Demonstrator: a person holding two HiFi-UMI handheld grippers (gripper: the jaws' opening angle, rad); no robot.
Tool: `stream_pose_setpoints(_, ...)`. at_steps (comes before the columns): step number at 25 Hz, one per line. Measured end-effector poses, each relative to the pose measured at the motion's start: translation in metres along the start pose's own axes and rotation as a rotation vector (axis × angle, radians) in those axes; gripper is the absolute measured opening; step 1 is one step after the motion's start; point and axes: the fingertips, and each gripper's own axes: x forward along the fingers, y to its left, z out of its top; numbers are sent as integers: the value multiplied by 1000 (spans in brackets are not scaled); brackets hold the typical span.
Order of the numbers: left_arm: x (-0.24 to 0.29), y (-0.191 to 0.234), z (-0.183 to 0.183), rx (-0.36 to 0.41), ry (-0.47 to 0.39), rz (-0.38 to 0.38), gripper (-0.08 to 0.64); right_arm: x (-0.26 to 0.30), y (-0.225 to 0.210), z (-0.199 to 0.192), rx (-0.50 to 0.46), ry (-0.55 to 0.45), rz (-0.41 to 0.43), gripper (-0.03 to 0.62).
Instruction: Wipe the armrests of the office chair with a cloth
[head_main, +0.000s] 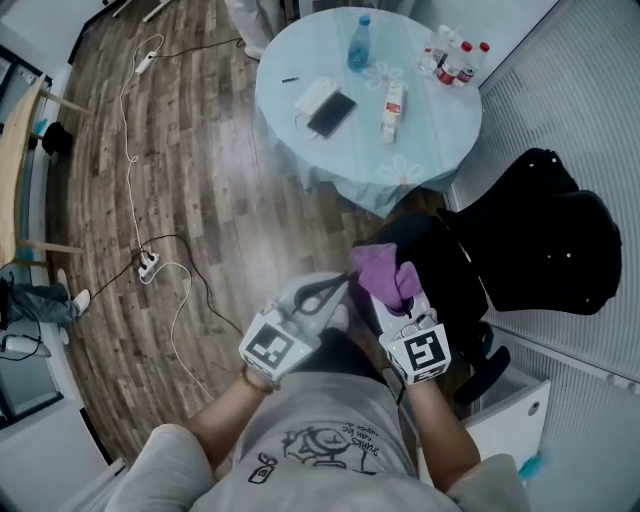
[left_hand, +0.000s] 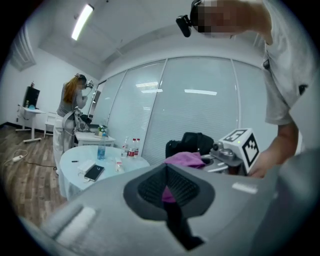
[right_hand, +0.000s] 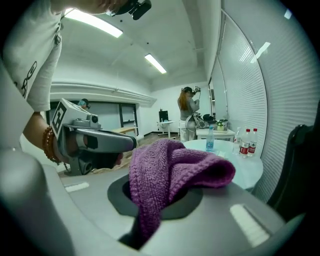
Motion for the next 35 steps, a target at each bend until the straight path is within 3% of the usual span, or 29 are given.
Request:
stream_pose_setpoints(8, -33, -39, 94, 26, -99, 36, 2, -63, 30, 111, -10, -137, -15, 29)
stream_pose_setpoints(14, -58, -64, 148, 68, -174, 39, 3, -97, 58, 168, -48, -223, 14, 29)
stream_pose_setpoints(28, -81, -97, 195, 134, -220, 18, 3, -132, 80, 213, -73, -296, 18, 28)
stream_pose_setpoints(35, -81, -94, 195, 129, -217, 21, 3, -128, 85, 212, -68, -288, 44, 28)
